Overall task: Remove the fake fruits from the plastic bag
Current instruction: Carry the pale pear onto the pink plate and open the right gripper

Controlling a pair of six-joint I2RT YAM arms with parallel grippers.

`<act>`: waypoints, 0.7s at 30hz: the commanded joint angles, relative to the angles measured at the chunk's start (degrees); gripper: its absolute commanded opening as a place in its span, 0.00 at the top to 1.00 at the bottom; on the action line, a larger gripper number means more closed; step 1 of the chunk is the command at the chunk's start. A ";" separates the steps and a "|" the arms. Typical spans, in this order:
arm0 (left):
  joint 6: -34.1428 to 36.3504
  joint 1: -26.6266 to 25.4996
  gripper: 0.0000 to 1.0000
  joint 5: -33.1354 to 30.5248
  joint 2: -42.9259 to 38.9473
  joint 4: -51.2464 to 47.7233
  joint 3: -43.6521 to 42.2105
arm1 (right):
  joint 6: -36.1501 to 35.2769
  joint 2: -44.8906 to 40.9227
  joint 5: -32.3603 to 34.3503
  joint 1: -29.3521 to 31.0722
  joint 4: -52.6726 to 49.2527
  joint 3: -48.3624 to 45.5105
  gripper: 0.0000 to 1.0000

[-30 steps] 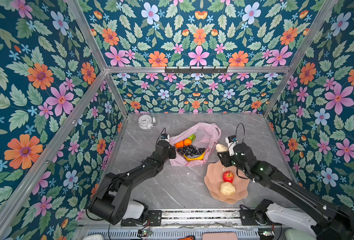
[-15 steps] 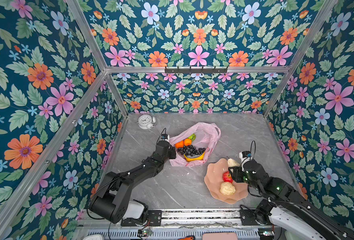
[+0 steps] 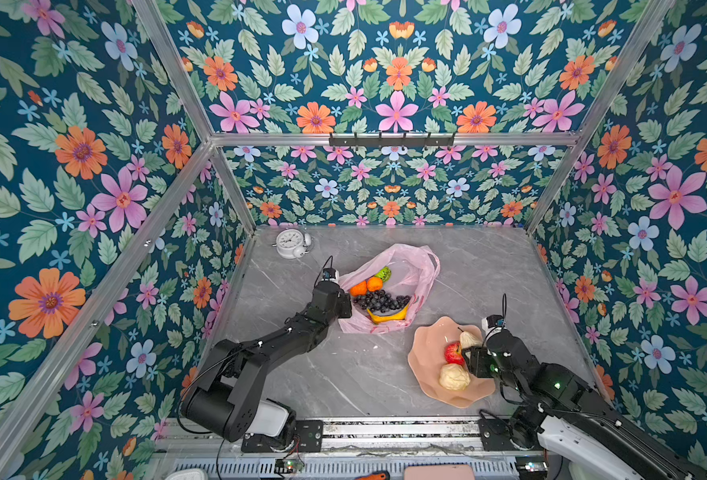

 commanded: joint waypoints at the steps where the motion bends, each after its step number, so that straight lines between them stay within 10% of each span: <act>1: 0.66 -0.02 1.00 -0.79 0.20 0.27 0.45 | -2.37 0.37 -0.08 0.12 2.70 -0.17 0.58; 21: 0.79 0.00 1.00 -1.56 1.13 -0.61 1.15 | 3.09 -3.51 0.73 0.14 -1.52 -2.37 0.56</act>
